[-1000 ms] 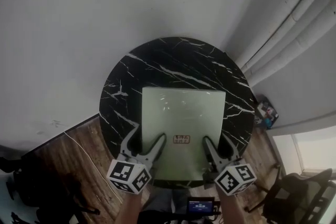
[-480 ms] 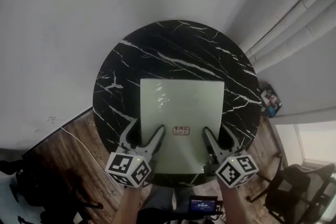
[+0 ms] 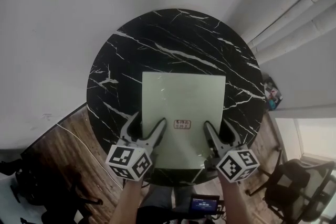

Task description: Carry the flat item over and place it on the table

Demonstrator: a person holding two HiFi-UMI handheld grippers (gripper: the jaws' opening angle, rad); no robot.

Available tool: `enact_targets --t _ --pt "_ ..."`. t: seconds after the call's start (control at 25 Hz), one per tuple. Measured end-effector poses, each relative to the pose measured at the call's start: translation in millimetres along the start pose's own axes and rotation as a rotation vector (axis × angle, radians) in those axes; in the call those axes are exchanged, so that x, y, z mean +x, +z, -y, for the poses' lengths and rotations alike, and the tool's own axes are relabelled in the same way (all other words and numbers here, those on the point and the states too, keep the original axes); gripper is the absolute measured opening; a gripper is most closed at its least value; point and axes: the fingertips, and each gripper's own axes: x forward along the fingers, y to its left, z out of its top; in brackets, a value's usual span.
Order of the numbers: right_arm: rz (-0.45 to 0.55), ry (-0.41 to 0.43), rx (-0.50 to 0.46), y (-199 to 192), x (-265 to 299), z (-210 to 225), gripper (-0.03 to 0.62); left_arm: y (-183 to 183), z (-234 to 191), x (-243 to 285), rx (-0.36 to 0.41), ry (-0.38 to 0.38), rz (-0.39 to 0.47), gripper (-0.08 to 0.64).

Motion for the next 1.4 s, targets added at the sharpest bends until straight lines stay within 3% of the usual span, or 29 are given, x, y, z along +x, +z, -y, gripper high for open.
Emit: enact_targets --t 1.4 --pt "-0.119 -0.112 -0.01 -34 38 40 0.218 -38 -25 46 -0.023 0.094 -0.223 0.342"
